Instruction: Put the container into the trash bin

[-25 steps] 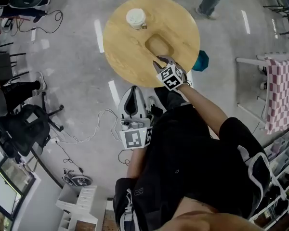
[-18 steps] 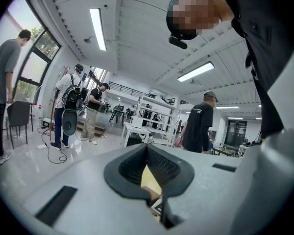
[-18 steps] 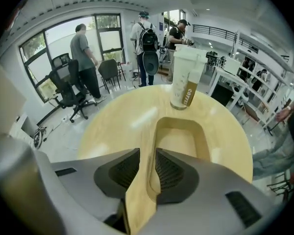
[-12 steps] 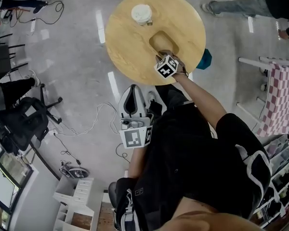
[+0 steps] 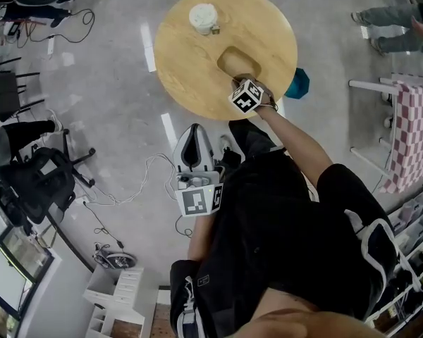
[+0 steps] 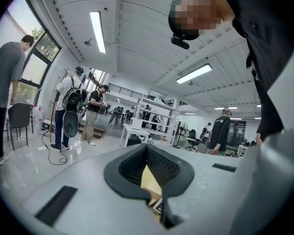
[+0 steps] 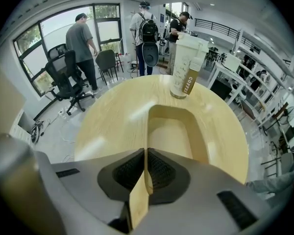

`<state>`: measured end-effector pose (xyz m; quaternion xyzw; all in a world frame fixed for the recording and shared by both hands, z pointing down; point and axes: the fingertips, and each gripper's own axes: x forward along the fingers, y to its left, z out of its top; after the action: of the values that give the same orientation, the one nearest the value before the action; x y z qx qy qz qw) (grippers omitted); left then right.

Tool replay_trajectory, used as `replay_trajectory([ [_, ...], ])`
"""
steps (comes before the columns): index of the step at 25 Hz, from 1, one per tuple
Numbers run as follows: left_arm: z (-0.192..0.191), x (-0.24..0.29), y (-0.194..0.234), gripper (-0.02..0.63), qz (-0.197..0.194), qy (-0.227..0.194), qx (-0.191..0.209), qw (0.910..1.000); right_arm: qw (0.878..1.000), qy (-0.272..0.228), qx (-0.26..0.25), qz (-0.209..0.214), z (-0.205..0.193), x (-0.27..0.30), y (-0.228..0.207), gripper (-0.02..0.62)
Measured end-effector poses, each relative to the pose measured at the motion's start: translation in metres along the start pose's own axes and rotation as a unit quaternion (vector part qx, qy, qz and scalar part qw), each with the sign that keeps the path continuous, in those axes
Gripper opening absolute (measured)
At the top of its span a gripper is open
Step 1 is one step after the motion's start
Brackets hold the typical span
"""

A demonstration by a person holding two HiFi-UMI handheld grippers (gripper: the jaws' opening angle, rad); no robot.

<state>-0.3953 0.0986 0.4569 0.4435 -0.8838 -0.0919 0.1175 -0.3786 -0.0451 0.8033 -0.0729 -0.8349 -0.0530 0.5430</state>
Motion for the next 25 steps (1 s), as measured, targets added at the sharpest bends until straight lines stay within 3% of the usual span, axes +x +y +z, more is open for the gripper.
replay_trajectory([
  [8, 0.000, -0.049, -0.023, 0.009, -0.035, -0.023, 0.007, 0.9991, 0.999, -0.034, 0.005, -0.025, -0.029, -0.055, 0.027, 0.040],
  [16, 0.007, -0.130, -0.044, 0.009, -0.076, -0.044, 0.018, 0.9960, 0.997, -0.065, 0.006, -0.050, -0.078, -0.133, 0.100, 0.037],
  [25, -0.013, -0.189, -0.085, 0.009, -0.136, -0.034, 0.010, 0.9901, 0.992, -0.086, 0.020, -0.085, -0.137, -0.204, 0.159, 0.035],
])
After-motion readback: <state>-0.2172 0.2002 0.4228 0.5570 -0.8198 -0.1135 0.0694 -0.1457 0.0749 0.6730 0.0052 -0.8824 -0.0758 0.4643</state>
